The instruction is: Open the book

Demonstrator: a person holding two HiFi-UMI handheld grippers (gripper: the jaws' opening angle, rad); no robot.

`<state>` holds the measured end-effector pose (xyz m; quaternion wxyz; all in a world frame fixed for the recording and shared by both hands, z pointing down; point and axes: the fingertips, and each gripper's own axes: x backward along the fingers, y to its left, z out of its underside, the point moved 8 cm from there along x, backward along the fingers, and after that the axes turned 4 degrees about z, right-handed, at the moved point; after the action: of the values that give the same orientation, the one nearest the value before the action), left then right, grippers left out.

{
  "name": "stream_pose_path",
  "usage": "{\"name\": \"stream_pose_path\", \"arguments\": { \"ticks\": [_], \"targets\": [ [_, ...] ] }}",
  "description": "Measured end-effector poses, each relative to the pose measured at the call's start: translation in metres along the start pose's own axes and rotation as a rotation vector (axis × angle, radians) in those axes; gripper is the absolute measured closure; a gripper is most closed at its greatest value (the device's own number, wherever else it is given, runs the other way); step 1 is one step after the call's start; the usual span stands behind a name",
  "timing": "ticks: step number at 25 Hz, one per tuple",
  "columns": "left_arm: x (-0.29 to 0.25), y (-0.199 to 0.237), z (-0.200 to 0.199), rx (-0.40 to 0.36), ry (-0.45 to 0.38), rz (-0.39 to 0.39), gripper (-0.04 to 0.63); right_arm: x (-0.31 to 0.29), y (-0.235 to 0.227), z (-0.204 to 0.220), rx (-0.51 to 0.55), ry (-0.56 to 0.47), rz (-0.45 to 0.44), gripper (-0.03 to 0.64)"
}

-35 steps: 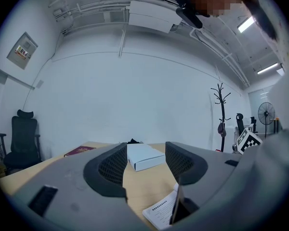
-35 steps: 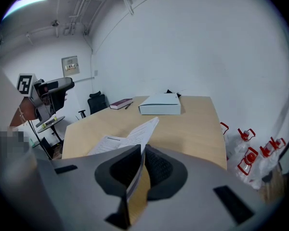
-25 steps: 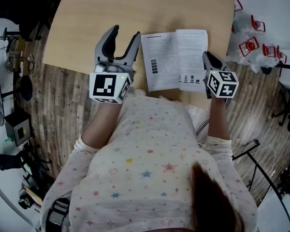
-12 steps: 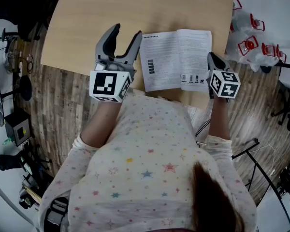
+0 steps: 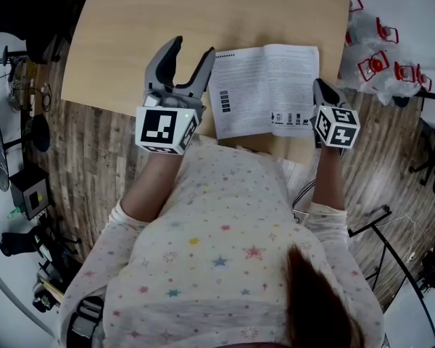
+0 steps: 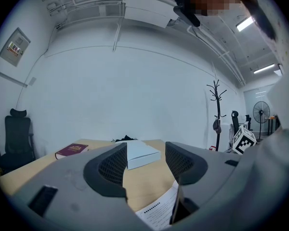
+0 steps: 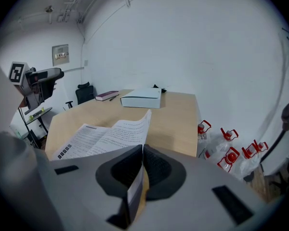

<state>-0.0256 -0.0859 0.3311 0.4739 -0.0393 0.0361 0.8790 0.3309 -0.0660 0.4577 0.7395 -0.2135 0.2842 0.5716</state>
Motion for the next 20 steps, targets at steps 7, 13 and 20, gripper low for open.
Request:
{"name": "stream_pose_path", "arguments": {
  "ticks": [7,13,20],
  "targets": [
    [-0.001,0.000,0.006,0.008,0.014,0.002,0.359,-0.004,-0.006,0.006,-0.006,0.012,0.033,0.607],
    [-0.001,0.002,0.010,0.012,0.031,0.005,0.359,-0.011,-0.009,0.007,0.008,0.024,0.058,0.607],
    [0.001,0.006,0.014,0.017,0.040,0.004,0.359,-0.019,-0.012,0.010,0.021,0.041,0.078,0.607]
  ]
}}
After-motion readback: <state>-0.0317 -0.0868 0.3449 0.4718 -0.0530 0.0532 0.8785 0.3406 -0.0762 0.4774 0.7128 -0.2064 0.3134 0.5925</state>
